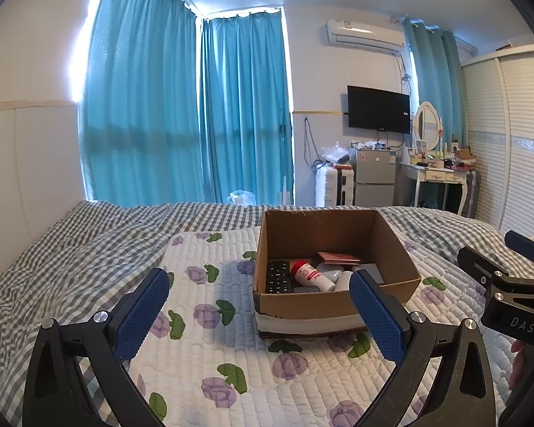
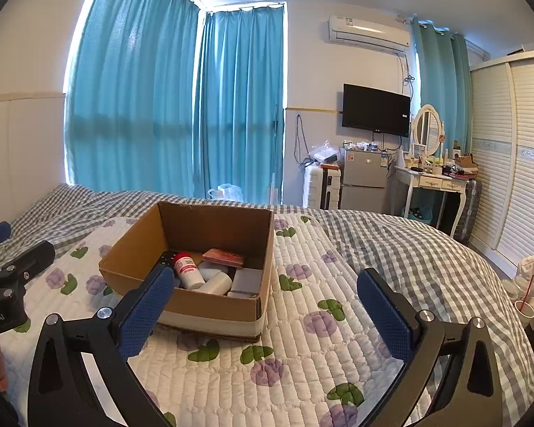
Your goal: Organize rigid objects
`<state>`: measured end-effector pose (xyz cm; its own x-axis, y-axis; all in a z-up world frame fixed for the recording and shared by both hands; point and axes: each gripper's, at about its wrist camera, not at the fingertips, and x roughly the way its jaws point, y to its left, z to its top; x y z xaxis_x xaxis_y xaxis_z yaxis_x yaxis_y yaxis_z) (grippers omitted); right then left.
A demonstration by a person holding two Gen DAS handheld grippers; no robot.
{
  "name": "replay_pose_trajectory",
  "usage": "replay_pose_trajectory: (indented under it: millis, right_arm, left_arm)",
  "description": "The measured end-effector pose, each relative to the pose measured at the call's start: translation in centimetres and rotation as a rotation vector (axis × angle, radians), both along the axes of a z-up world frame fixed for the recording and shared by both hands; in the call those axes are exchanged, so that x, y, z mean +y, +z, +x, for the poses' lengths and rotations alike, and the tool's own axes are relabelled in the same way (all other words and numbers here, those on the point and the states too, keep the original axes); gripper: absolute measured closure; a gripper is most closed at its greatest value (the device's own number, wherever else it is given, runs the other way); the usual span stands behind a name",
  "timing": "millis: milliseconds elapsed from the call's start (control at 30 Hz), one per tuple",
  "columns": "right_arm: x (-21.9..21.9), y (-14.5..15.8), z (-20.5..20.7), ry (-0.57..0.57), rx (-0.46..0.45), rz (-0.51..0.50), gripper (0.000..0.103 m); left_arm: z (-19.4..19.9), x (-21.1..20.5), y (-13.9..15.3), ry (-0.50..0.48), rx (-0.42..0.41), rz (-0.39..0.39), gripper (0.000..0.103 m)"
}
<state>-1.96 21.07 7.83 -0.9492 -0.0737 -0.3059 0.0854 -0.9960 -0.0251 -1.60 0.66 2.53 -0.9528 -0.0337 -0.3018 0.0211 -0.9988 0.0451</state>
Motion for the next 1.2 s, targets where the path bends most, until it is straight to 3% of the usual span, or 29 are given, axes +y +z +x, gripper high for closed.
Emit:
replay_pose_trajectory:
  millis: [1200]
  right_arm:
    - [-0.21,-0.96,-0.28,-0.016,-0.015,0.015,0.0]
  left_arm:
    - [-0.23,0.26,-0.28,0.001,-0.02,-0.005,0.0]
